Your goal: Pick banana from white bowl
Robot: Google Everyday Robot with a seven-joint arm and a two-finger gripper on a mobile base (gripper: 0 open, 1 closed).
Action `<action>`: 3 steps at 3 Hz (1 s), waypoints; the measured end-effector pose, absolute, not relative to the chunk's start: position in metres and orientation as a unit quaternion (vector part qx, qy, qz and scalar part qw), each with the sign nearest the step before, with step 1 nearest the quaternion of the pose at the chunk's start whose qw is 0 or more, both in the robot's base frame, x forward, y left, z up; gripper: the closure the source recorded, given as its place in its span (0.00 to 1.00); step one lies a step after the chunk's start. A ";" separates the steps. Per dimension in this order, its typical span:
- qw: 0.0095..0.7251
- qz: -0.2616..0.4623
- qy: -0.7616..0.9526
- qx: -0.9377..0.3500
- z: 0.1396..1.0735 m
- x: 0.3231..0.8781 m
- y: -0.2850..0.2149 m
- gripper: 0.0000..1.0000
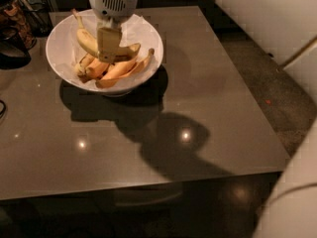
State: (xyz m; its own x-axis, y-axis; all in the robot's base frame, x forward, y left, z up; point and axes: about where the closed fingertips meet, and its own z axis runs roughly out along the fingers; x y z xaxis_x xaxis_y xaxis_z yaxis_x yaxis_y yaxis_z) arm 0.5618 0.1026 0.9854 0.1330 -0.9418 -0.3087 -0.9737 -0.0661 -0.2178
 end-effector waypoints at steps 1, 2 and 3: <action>0.192 0.040 0.651 -0.733 0.989 0.560 0.102 1.00; 0.176 0.036 0.655 -0.734 0.997 0.552 0.105 1.00; 0.154 0.042 0.662 -0.732 1.004 0.529 0.107 1.00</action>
Offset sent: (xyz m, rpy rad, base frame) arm -0.0253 0.0017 0.0224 -0.0909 0.0424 0.0014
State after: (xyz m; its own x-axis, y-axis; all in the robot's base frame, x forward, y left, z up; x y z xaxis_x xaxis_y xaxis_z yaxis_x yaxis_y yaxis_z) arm 0.5295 0.1075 1.0039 0.1191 -0.9565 -0.2665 -0.9827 -0.0751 -0.1695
